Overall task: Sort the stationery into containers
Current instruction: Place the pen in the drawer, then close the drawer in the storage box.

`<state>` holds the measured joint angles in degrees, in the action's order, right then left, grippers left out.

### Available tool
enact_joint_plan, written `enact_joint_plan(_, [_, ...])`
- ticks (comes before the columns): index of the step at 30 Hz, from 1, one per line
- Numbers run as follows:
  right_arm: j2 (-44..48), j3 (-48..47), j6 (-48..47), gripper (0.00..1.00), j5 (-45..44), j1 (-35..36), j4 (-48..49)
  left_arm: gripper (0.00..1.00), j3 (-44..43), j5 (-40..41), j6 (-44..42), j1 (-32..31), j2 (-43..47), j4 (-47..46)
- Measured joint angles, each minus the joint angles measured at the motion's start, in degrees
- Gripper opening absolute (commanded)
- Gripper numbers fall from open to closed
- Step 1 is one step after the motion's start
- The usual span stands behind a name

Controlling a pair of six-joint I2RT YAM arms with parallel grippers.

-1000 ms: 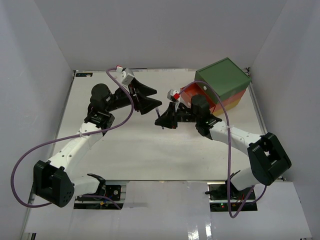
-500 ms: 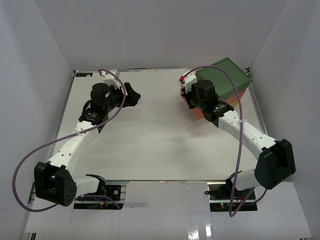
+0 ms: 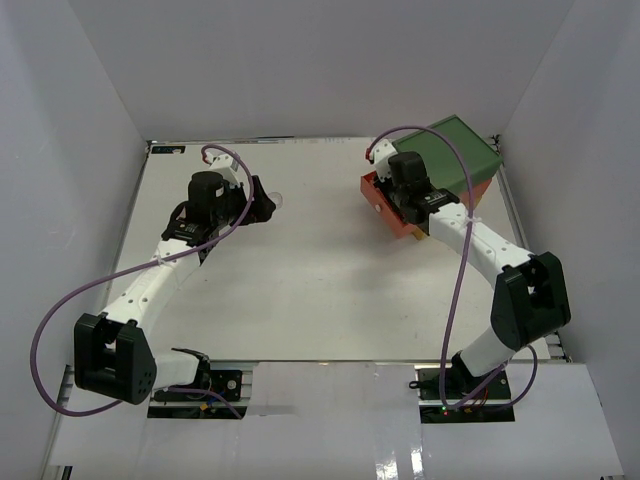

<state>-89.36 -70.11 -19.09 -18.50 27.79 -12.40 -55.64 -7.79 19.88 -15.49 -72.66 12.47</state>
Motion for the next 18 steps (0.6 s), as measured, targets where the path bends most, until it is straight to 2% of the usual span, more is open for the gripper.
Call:
enact_joint_plan(4, [-1.5, -0.7, -0.1, 0.51, 0.3, -0.1, -1.5, 0.96, 0.0, -0.2, 0.0, 0.0, 0.0, 0.0])
enact_joint_plan(9, [-1.5, -3.1, 0.4, 0.57, 1.8, -0.1, -3.0, 0.96, 0.0, -0.6, 0.0, 0.0, 0.0, 0.0])
enact_joint_plan(13, [0.4, -4.0, 1.0, 0.69, 5.4, 0.3, -3.0, 0.96, 0.0, -0.6, 0.1, 0.0, 0.0, 0.0])
enact_joint_plan(18, [3.8, -3.7, 2.6, 0.73, 10.8, 2.5, -2.0, 0.98, 0.0, -0.2, 0.1, 0.0, 0.0, 0.0])
